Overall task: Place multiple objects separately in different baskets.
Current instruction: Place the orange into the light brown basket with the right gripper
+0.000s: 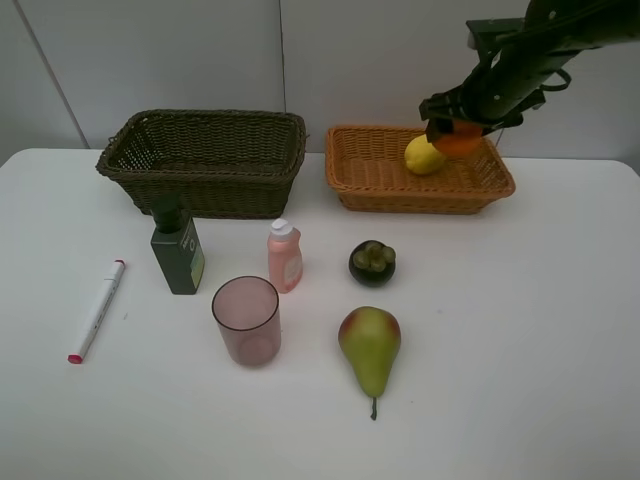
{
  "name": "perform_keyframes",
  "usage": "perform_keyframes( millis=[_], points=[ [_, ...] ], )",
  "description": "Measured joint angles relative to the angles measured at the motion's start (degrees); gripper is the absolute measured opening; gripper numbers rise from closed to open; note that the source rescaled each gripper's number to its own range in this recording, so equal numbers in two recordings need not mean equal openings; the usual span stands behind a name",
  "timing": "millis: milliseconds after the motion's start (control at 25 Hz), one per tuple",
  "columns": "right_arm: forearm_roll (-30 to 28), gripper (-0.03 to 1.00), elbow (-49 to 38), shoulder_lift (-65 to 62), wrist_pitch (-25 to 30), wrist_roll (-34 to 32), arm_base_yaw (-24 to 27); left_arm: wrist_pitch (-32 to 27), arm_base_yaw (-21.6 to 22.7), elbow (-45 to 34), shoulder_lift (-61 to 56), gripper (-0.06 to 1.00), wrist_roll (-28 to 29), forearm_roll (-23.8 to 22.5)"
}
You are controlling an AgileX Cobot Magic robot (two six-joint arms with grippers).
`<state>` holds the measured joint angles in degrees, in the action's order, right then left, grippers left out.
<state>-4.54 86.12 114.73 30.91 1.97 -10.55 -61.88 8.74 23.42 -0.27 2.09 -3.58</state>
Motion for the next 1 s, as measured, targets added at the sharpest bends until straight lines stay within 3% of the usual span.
perform_keyframes(
  millis=[760, 800, 840, 880, 1000],
  points=[
    [0.21, 0.28, 0.0, 2.67, -0.54, 0.0, 1.15, 0.0, 0.0, 0.0, 0.0, 1.0, 0.0, 0.0],
    [0.21, 0.4, 0.0, 2.67, -0.54, 0.0, 1.15, 0.0, 0.0, 0.0, 0.0, 1.0, 0.0, 0.0],
    [-0.01, 0.64, 0.0, 2.67, -0.8, 0.0, 1.15, 0.0, 0.0, 0.0, 0.0, 1.0, 0.0, 0.0],
    [-0.16, 0.79, 0.0, 2.67, -1.27, 0.06, 1.15, 0.0, 0.0, 0.0, 0.0, 1.0, 0.0, 0.0],
    [-0.28, 0.96, 0.02, 2.67, -1.98, 0.18, 1.15, 0.0, 0.0, 0.0, 0.0, 1.0, 0.0, 0.0]
  ],
)
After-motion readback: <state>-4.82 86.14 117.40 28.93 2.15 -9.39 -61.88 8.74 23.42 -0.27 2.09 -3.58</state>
